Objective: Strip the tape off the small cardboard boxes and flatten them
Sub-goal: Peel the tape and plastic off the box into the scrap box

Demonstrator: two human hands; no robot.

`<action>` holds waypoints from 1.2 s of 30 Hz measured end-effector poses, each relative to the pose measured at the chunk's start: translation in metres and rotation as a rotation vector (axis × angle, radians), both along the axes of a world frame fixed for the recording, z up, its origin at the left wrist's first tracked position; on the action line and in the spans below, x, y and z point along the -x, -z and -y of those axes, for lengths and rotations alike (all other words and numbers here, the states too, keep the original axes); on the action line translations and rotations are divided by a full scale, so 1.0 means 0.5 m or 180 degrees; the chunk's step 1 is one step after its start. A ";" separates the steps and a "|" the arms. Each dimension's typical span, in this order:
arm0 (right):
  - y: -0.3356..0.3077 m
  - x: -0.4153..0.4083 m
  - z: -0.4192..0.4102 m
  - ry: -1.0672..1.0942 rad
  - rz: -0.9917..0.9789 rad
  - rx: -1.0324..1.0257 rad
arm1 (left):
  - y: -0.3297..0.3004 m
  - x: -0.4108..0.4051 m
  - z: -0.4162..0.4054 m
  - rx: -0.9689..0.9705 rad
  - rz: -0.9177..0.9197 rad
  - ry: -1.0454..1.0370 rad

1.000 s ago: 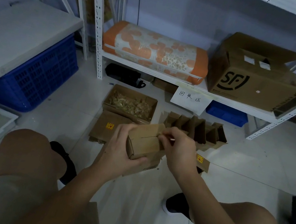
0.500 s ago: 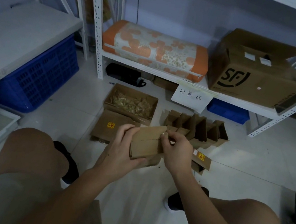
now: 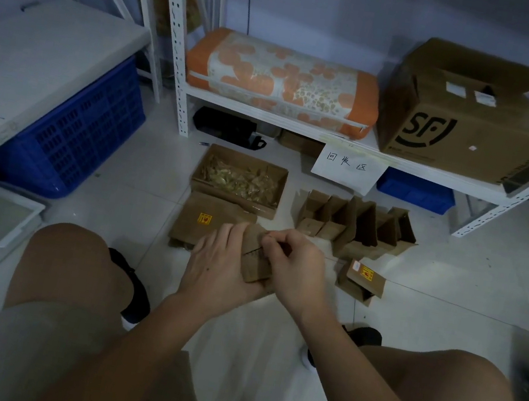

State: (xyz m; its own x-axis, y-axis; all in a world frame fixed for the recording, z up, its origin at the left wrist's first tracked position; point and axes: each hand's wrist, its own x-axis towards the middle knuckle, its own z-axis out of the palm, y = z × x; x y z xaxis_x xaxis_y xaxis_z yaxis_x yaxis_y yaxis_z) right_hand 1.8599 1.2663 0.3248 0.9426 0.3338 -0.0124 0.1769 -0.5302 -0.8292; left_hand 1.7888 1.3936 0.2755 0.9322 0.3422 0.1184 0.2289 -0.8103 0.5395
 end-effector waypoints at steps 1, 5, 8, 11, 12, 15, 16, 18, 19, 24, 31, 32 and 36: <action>-0.002 0.000 -0.004 0.0062 -0.0171 -0.0188 | -0.006 -0.001 -0.002 0.0087 0.0024 -0.0012; -0.016 -0.009 -0.008 0.0479 -0.1043 -0.1003 | -0.016 0.001 -0.009 0.0121 0.0046 -0.0135; -0.016 -0.019 -0.003 0.0643 -0.1388 -0.1315 | -0.011 -0.001 -0.013 0.0134 0.0023 -0.0112; -0.017 -0.023 0.004 0.0586 -0.1390 -0.1288 | -0.009 -0.003 -0.013 0.0084 0.0058 -0.0086; -0.019 -0.022 0.006 0.0528 -0.1313 -0.1246 | -0.007 -0.003 -0.013 0.0082 0.0056 -0.0082; -0.020 -0.019 0.006 0.0197 -0.0819 -0.0867 | -0.002 -0.003 -0.008 0.0068 0.0018 -0.0077; -0.018 -0.018 0.006 0.0081 -0.0575 -0.0666 | 0.000 -0.003 -0.007 0.0050 0.0012 -0.0069; -0.013 -0.016 0.005 -0.0076 -0.0153 -0.0364 | -0.002 -0.003 -0.003 0.0072 0.0000 -0.0038; -0.012 -0.015 0.004 -0.0092 0.0021 -0.0267 | -0.005 -0.002 -0.001 0.0105 -0.0020 -0.0019; -0.012 -0.009 0.008 0.0128 0.0340 -0.0301 | -0.013 -0.003 0.002 0.0189 -0.0019 0.0006; -0.013 -0.014 0.012 -0.0199 0.0336 -0.0220 | -0.016 0.000 0.001 0.0210 0.0024 -0.0033; -0.014 -0.014 0.013 -0.0259 0.0293 -0.0228 | -0.017 0.000 0.001 0.0224 0.0005 -0.0047; -0.009 -0.015 0.012 -0.0245 0.0099 -0.0299 | -0.015 -0.001 -0.002 0.0213 0.0009 -0.0104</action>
State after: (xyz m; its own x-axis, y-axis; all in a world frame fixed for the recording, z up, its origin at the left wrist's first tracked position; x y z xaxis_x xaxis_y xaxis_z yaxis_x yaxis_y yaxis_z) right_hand 1.8672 1.2604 0.3294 0.9135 0.4036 0.0511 0.2405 -0.4344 -0.8680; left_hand 1.7891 1.3946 0.2828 0.9201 0.3797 0.0968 0.2531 -0.7646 0.5928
